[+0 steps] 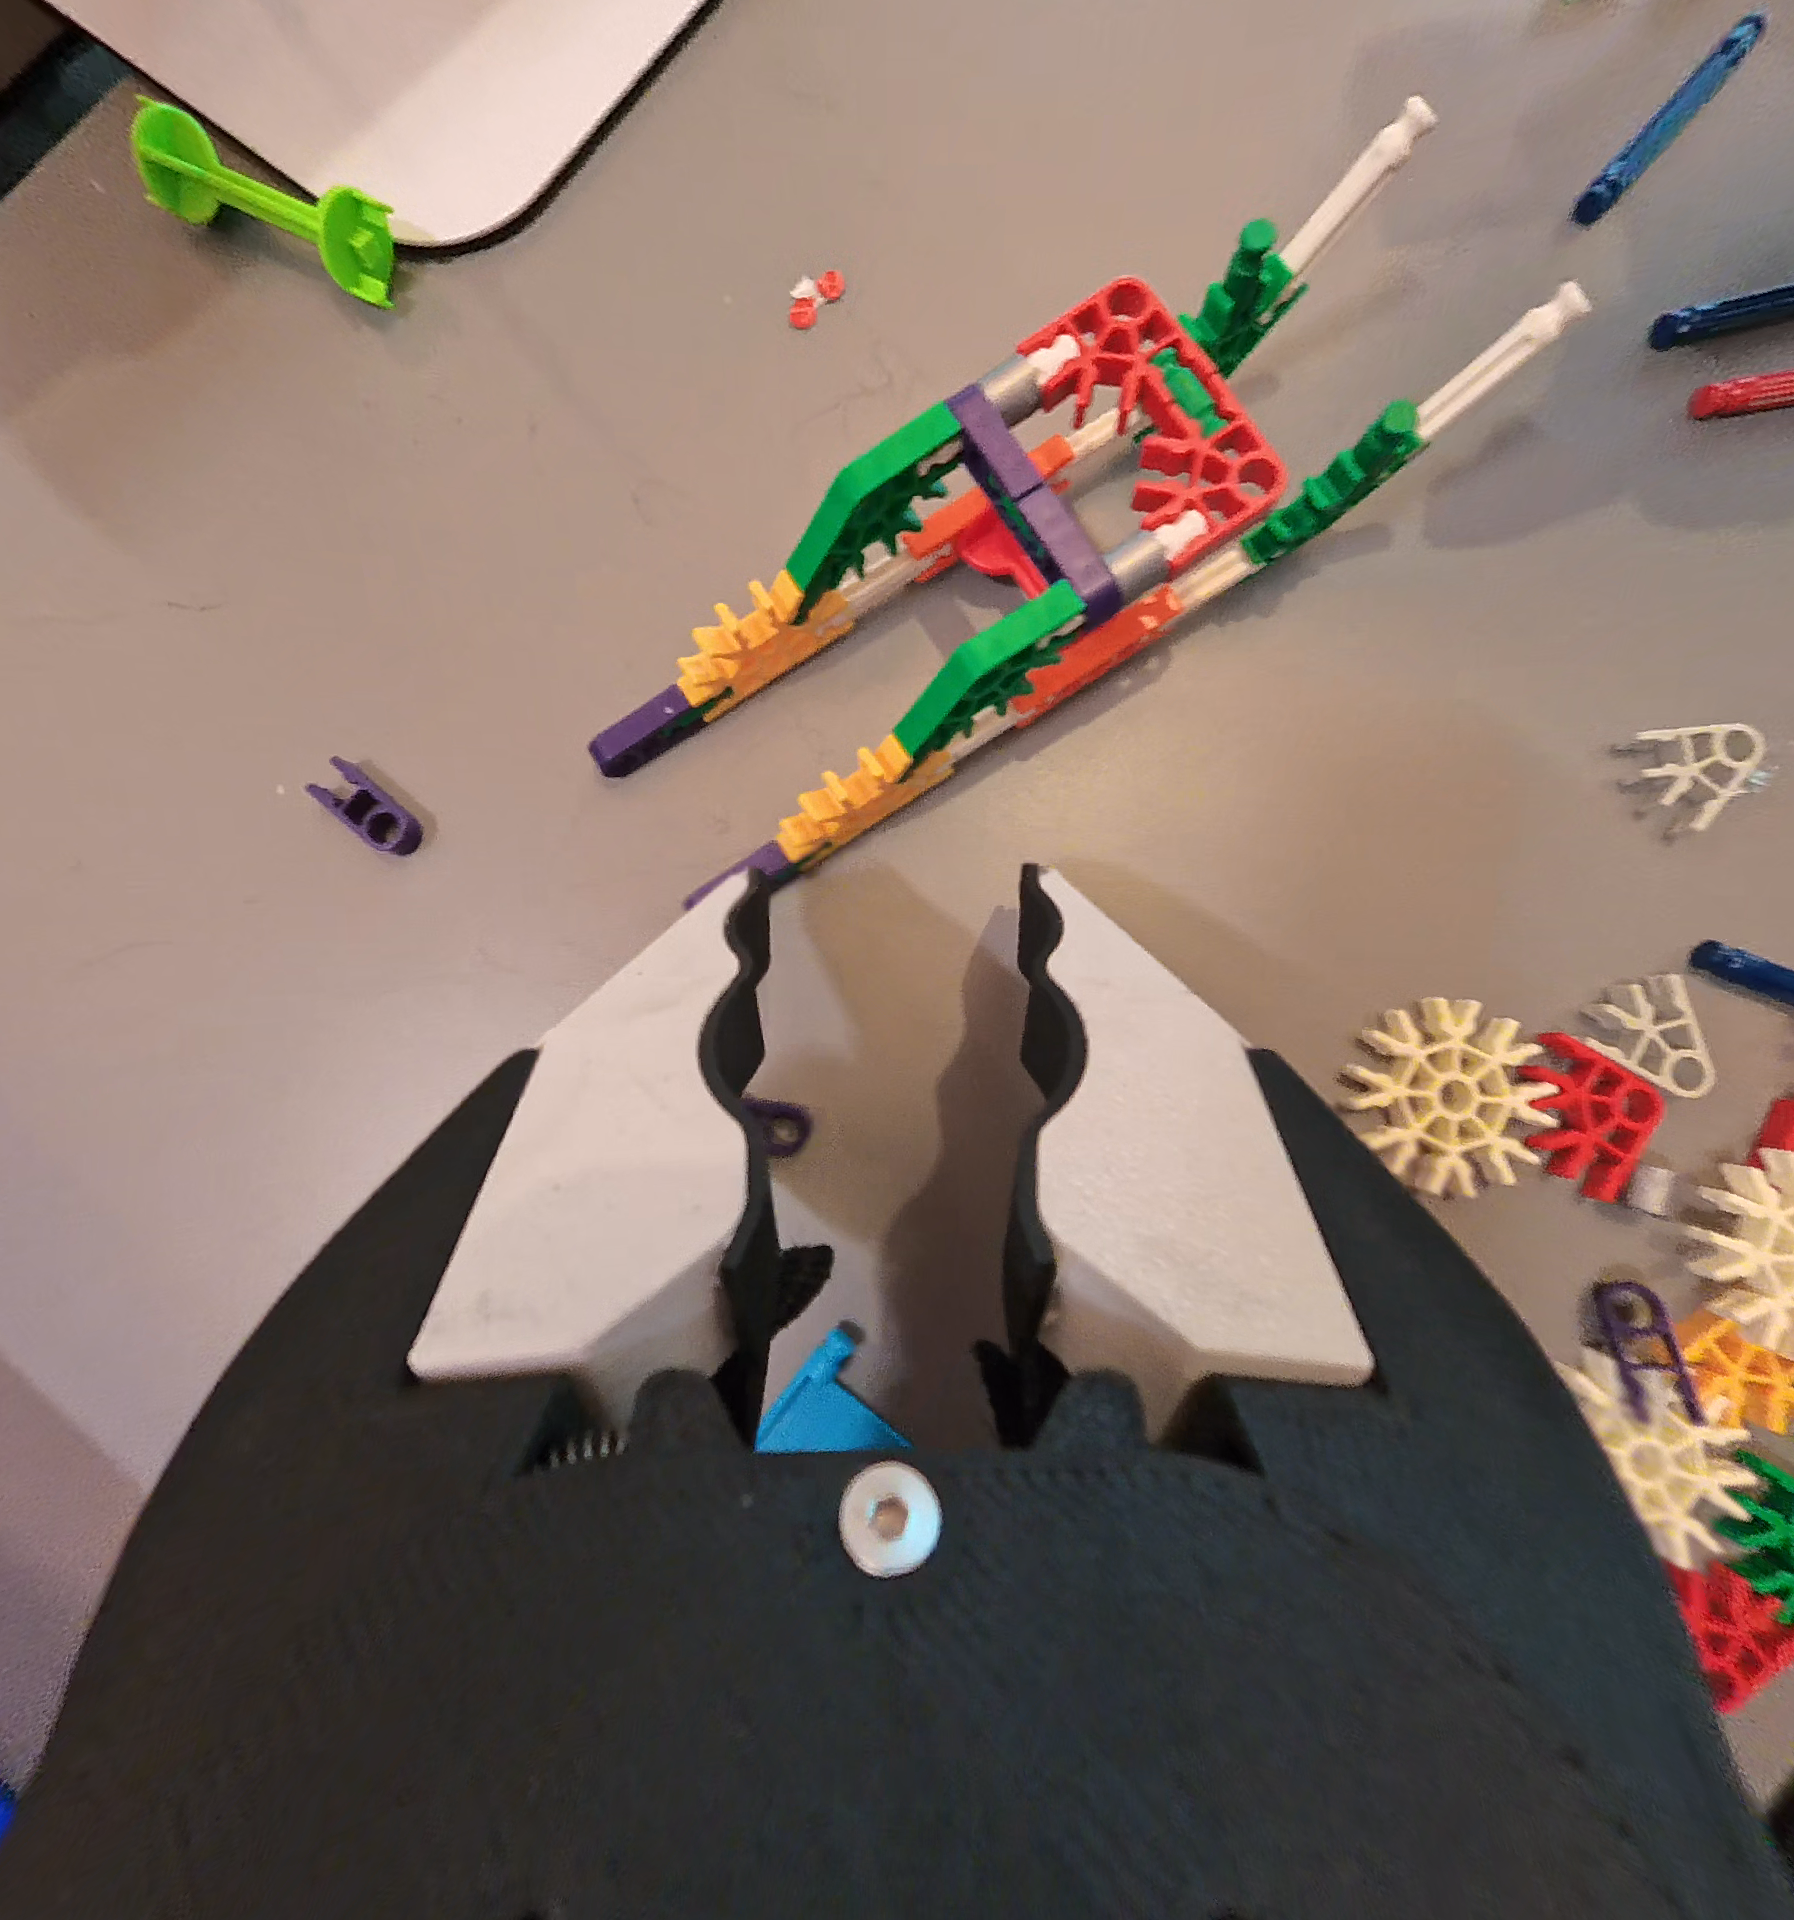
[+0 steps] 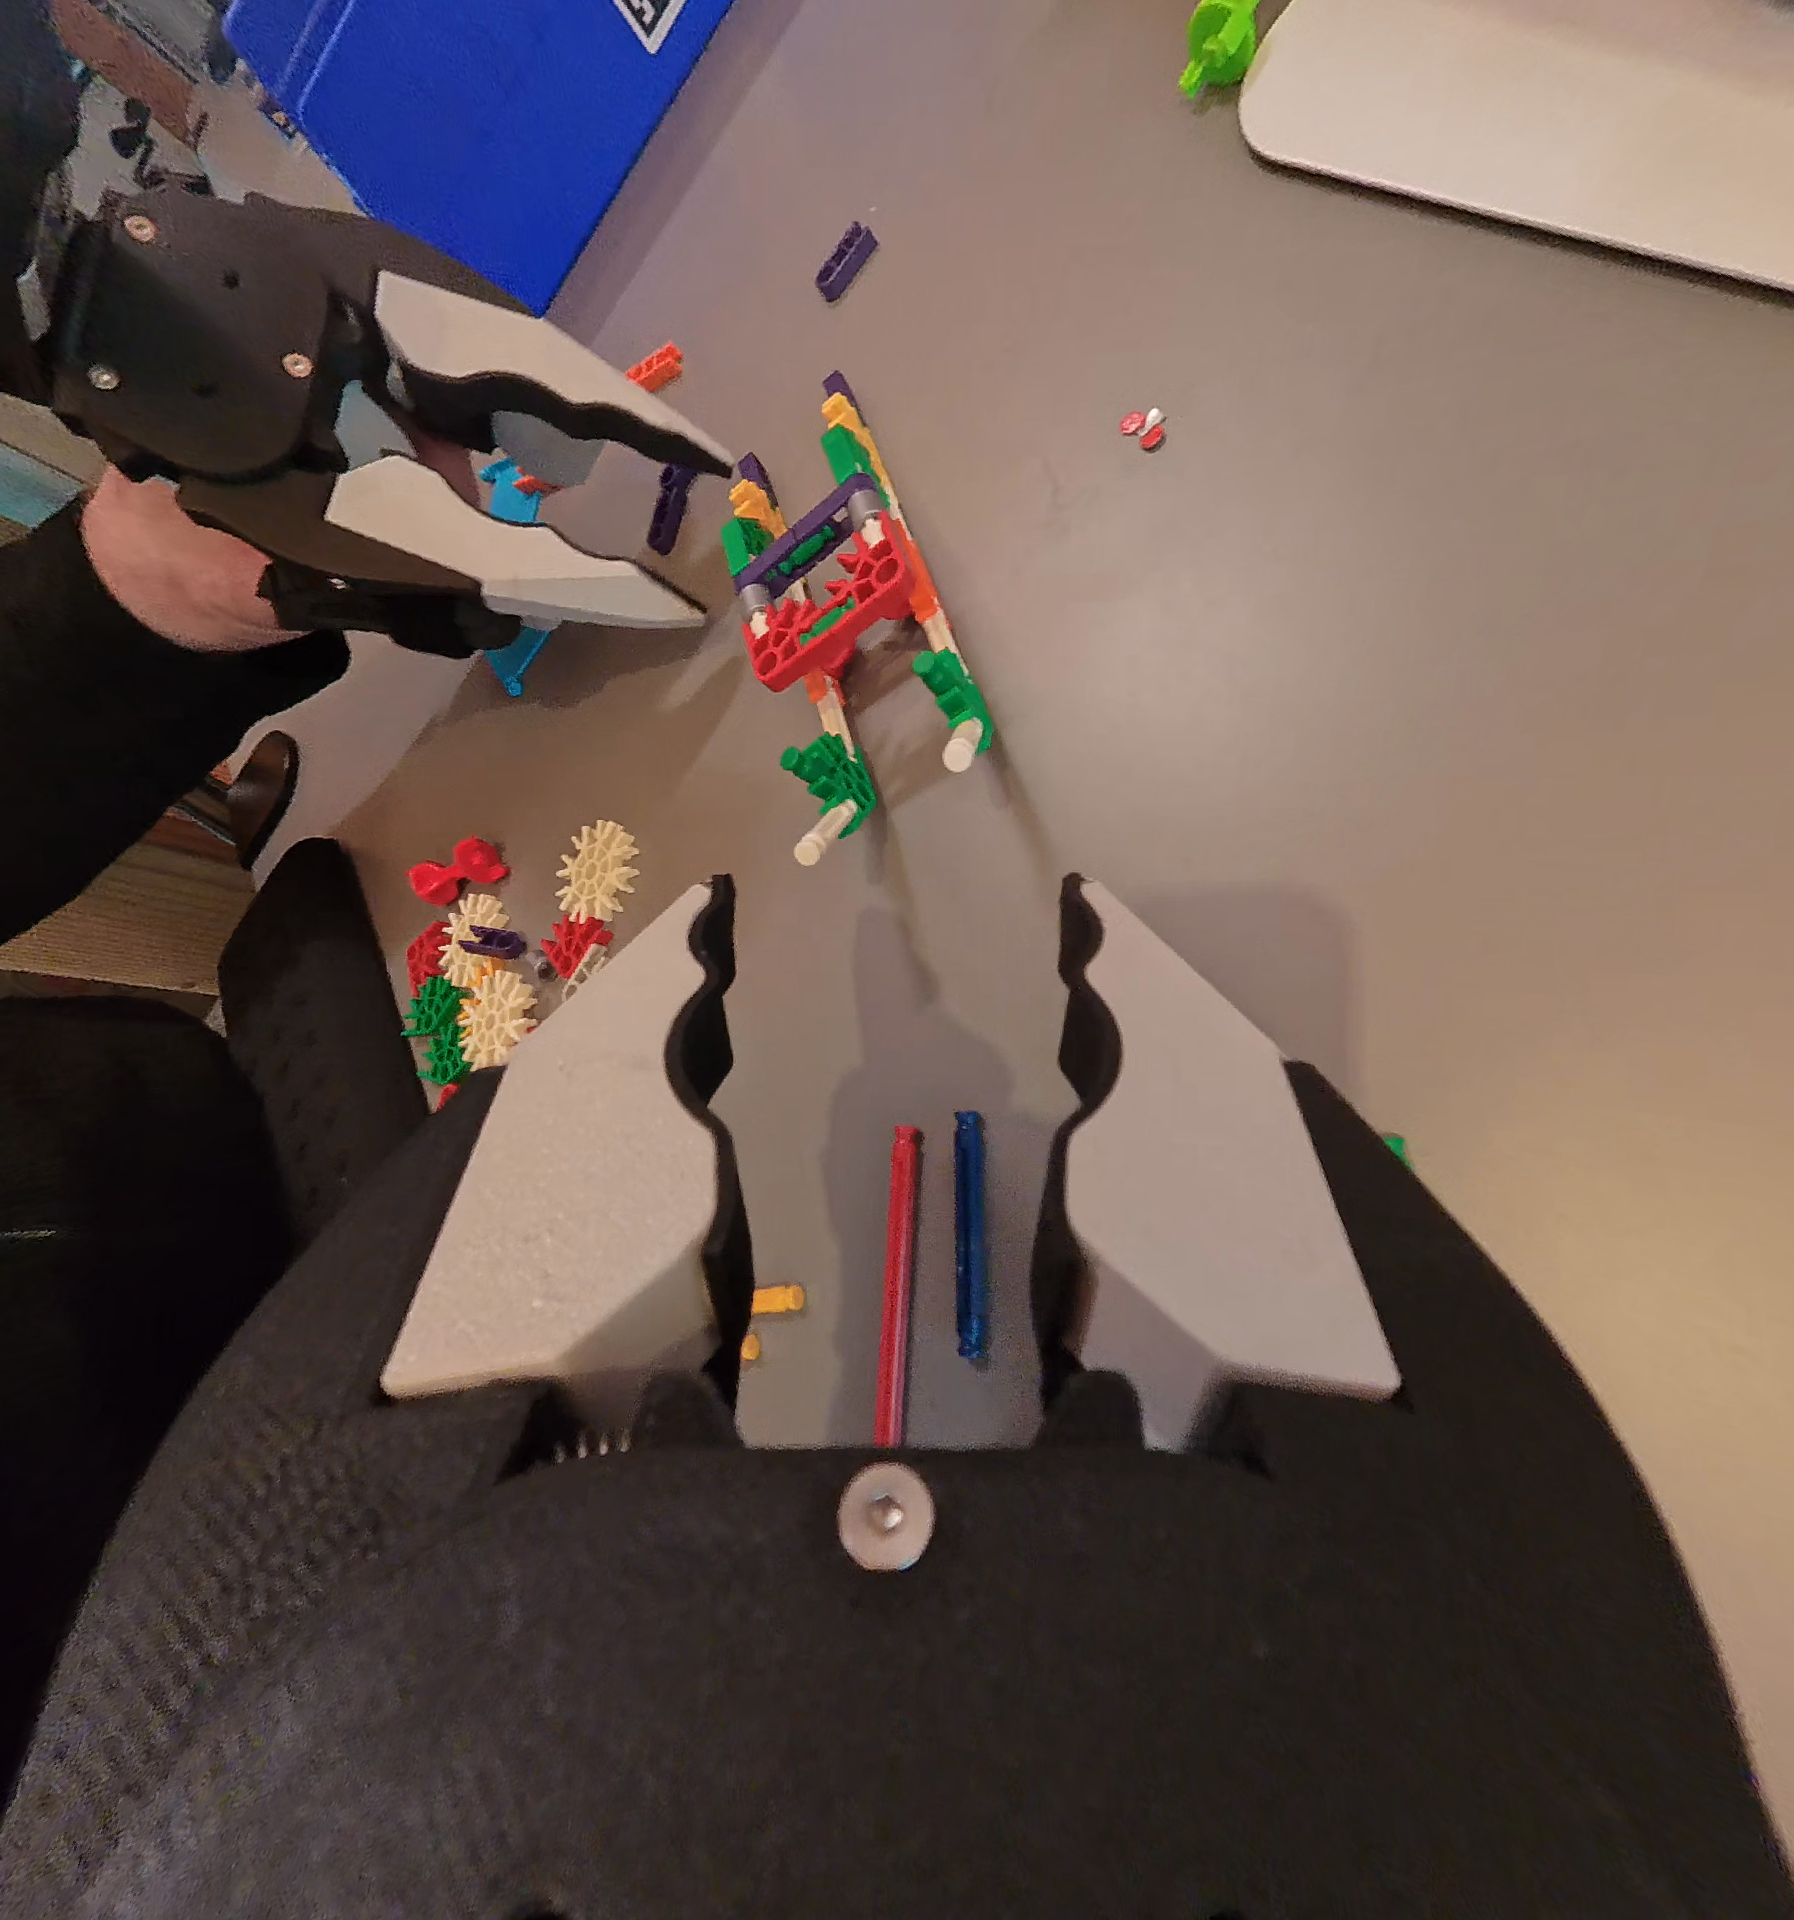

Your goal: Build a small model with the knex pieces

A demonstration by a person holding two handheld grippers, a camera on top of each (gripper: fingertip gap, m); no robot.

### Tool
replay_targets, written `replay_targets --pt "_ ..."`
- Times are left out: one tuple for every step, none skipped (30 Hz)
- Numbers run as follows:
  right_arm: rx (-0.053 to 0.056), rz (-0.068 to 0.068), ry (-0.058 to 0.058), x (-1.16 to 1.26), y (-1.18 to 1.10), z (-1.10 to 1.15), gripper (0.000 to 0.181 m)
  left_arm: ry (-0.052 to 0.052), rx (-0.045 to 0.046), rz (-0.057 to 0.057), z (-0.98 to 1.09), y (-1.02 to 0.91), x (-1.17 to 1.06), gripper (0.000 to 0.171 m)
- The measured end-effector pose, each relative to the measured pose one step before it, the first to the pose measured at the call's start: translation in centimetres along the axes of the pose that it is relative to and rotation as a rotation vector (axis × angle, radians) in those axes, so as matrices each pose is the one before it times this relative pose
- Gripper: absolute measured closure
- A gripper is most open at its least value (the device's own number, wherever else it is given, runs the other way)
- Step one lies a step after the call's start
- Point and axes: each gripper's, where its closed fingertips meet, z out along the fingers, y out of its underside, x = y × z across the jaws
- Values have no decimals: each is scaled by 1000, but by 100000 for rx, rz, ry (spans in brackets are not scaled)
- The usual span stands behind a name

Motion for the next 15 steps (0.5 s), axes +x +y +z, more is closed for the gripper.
replay_targets --pt "146 -1220 1048 211 -44 -51 114 1320 758 -212 -156 -52 489 126" --pt "-500 -2088 1550 208 8 -14 108 1387 1123 -85 -211 -98 532 126" --pt "-656 -3110 2032 191 8 -6 102 552 437 -36 -224 -7 376 126" --pt "-521 -3248 1397 35 -10 -3 100 -20 -115 -43 -226 105 240 125" --pt "-553 -2531 223 -154 -16 26 99 298 -14 -308 -215 102 245 125" --pt "-231 -2126 -54 -203 -79 48 98 747 428 -695 -208 70 301 125" --pt "-179 -1939 400 -108 -83 76 96 823 495 -1057 -189 57 268 125" --pt "-1027 -1778 681 -14 62 115 95 218 -19 -1236 -135 161 121 125" --pt "-1956 -1977 1123 67 210 184 96 -547 -557 -1146 -70 236 -57 125" --pt "-2042 -2205 1299 95 233 215 95 -171 -303 -656 -45 208 -28 125" --pt "-1540 -2135 660 -15 150 242 96 280 199 -536 -41 100 58 125" --pt "-1241 -2002 -239 -164 120 276 97 422 522 -384 -39 4 124 125" --pt "-1245 -1671 -345 -158 132 325 98 203 407 -127 -20 -38 131 125" --pt "-1360 -1380 31 -78 143 351 100 149 -136 180 72 27 143 125" --pt "-1479 -1557 122 -70 157 385 101 178 -514 475 138 81 155 125"
